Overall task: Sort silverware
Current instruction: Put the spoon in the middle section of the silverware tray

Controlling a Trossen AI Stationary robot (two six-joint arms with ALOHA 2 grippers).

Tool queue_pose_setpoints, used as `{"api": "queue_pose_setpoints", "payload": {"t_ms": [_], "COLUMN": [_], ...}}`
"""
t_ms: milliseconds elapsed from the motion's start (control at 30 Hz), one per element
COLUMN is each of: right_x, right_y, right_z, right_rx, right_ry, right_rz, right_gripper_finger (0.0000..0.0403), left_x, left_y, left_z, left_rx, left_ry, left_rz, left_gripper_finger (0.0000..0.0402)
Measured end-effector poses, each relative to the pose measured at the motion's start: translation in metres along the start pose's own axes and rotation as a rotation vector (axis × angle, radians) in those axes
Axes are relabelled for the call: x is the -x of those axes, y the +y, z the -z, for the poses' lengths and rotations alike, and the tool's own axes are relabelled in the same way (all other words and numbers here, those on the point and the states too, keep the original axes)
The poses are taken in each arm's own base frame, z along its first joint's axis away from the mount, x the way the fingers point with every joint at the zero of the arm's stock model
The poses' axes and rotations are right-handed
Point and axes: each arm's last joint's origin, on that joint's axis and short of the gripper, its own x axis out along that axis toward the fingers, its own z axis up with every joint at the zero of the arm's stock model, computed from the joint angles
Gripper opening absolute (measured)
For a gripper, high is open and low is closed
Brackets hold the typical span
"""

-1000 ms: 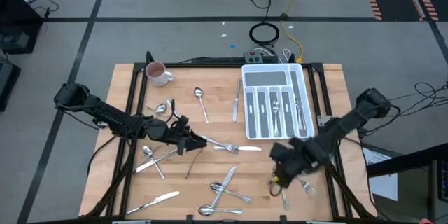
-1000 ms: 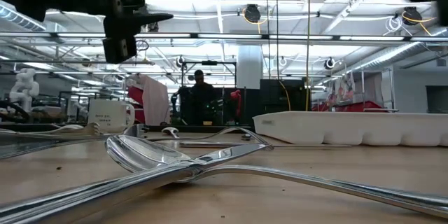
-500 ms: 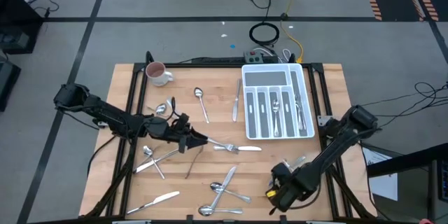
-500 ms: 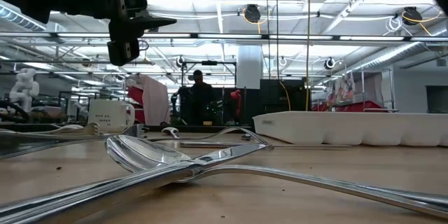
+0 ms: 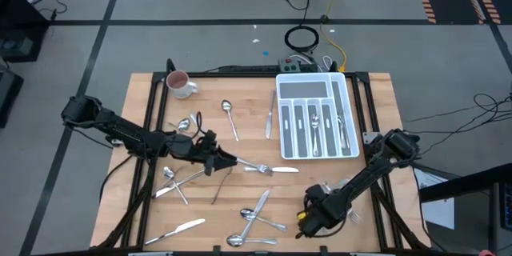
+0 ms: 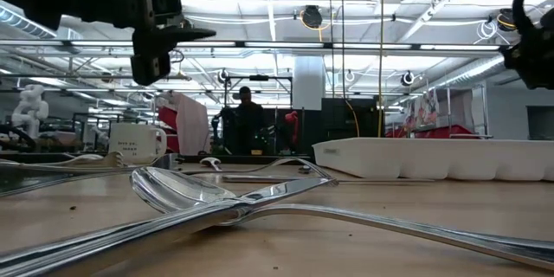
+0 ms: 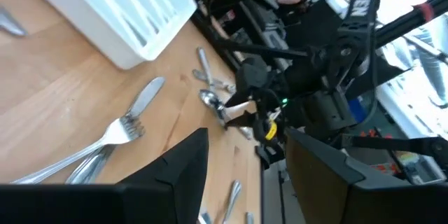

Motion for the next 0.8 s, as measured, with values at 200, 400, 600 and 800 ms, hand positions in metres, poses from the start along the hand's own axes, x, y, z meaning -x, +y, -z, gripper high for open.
{"api": "queue_pose_setpoints", "payload": {"t_ms": [200,400,600,800], "right_x": [-0.002,-0.001,0.012,0.038], "right_y": [0.006,0.007,0.010,0.008], "right_z": [-0.009,-0.010,-0.007,-0.007], "right_rx": [-0.026,-0.033,-0.019,0.009], "right_ry": [0.048,0.068,0.046,-0.008], "right_rz": [-0.001,-0.002,-0.023,-0.117], "right_gripper_finger": [0.0052,0.0009,0.0002,0.0001], "left_x": [0.000,0.000,0.000,0.000], "left_y": [0.002,0.002,0.001,-0.002], "left_z": [0.002,0.001,0.001,-0.003], "left_rx": [0.001,0.001,0.003,-0.087], "left_ry": [0.018,0.015,0.008,-0.044], "left_rz": [-0.025,-0.021,-0.016,0.003], "left_gripper_finger": [0.0191,0.0191,0.0191,0.0191]}}
